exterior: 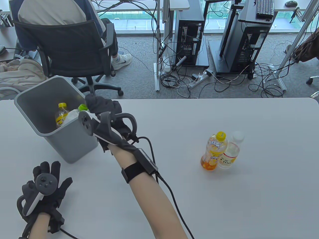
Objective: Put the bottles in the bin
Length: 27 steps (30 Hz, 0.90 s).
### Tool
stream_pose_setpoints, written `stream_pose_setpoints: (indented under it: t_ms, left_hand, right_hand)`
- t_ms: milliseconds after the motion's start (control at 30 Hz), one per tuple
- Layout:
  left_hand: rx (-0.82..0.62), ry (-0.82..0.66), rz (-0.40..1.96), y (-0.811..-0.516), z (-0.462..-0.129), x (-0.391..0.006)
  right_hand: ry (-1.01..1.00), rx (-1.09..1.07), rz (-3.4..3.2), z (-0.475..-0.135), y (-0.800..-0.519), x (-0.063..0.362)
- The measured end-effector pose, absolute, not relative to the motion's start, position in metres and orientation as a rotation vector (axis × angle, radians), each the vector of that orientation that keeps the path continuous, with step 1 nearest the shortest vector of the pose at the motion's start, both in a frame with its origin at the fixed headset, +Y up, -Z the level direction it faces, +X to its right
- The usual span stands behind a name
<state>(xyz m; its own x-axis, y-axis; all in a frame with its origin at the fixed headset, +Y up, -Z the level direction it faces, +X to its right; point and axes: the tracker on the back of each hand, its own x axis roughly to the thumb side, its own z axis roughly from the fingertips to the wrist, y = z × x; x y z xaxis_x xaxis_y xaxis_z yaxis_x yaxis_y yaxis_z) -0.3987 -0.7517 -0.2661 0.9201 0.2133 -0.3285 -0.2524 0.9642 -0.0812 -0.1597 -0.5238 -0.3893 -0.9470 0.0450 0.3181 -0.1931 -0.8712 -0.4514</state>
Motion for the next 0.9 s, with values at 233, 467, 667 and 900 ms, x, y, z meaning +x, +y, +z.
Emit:
stream_pose_setpoints:
  t_ms: [233,467,667,900]
  left_hand:
    - [-0.122,0.330,0.256,-0.752,-0.267,-0.401]
    - [-0.168,0.326,0.264,-0.755,-0.272,-0.403]
    - [-0.192,0.312,0.249,-0.757,-0.275,-0.400]
    - [-0.225,0.307,0.237,-0.759,-0.278,-0.398]
  right_hand:
    - [-0.852,0.339,3.106,-0.394,-0.517,-0.077]
    - [-0.738,0.037,3.188,-0.393,-0.519,0.036]
    - [-0.615,-0.269,3.286,-0.383,-0.531,0.121]
    - [-0.317,-0.341,3.323,-0.371,-0.548,0.175]
